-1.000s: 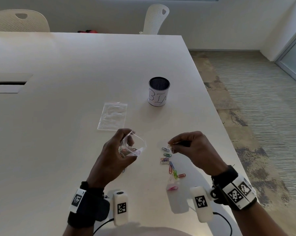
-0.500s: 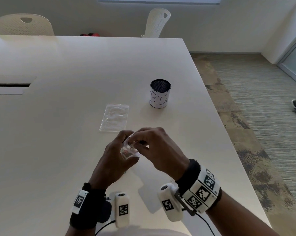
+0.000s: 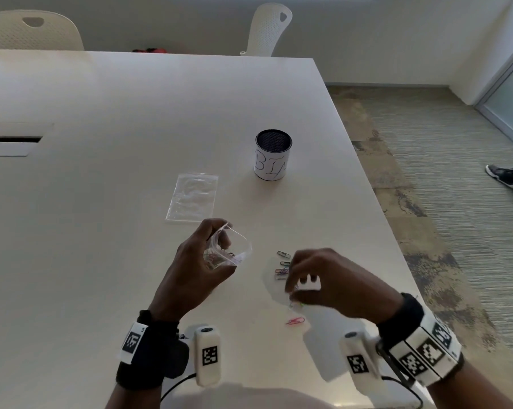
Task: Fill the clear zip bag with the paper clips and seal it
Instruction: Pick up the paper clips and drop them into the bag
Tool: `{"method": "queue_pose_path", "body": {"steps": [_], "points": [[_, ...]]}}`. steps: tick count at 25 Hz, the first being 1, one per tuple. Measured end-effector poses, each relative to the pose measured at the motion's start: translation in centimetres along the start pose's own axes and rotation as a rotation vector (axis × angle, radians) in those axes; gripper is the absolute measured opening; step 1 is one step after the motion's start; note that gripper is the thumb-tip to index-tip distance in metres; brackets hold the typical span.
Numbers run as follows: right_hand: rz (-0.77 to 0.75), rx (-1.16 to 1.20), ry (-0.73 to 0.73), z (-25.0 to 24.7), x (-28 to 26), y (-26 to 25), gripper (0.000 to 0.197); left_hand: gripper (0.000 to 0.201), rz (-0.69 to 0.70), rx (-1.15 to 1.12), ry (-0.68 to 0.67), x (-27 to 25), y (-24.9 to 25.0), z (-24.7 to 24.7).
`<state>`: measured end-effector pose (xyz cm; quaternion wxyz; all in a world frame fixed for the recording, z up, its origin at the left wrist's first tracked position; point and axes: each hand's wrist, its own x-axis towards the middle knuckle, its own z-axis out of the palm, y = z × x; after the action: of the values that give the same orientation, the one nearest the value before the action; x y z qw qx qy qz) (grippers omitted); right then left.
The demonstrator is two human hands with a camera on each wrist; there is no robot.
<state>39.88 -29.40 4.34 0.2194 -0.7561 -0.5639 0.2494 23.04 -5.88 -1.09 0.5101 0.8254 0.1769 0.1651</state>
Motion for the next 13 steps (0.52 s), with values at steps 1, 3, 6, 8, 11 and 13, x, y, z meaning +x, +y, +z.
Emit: {"method": "queue_pose_path", "body": {"steps": [1,3,6,8,11,13], "points": [[-0.002,-0.006,-0.072,0.6,-0.8,0.3,0.011,0.061,0.002,0.001,-0.001,0.0,-0.1,0.1],[-0.018,0.000,-0.180,1.9,-1.7,0.6,0.008,0.061,0.010,0.001,-0.005,0.1,-0.2,0.2],[-0.006,-0.036,-0.155,3.1,-1.8,1.5,0.005,0.061,0.013,-0.002,-0.010,0.1,-0.2,0.3],[0.014,-0.037,-0.071,3.2,-1.1,2.1,0.005,0.061,0.011,0.003,-0.008,0.1,-0.2,0.3],[0.093,-0.074,0.087,3.1,-0.1,2.4,0.003,0.061,0.014,0.010,-0.004,0.0,-0.2,0.3],[0.192,-0.073,0.158,2.7,0.0,2.3,0.024,0.062,0.013,0.005,-0.002,0.0,-0.2,0.2]]}}
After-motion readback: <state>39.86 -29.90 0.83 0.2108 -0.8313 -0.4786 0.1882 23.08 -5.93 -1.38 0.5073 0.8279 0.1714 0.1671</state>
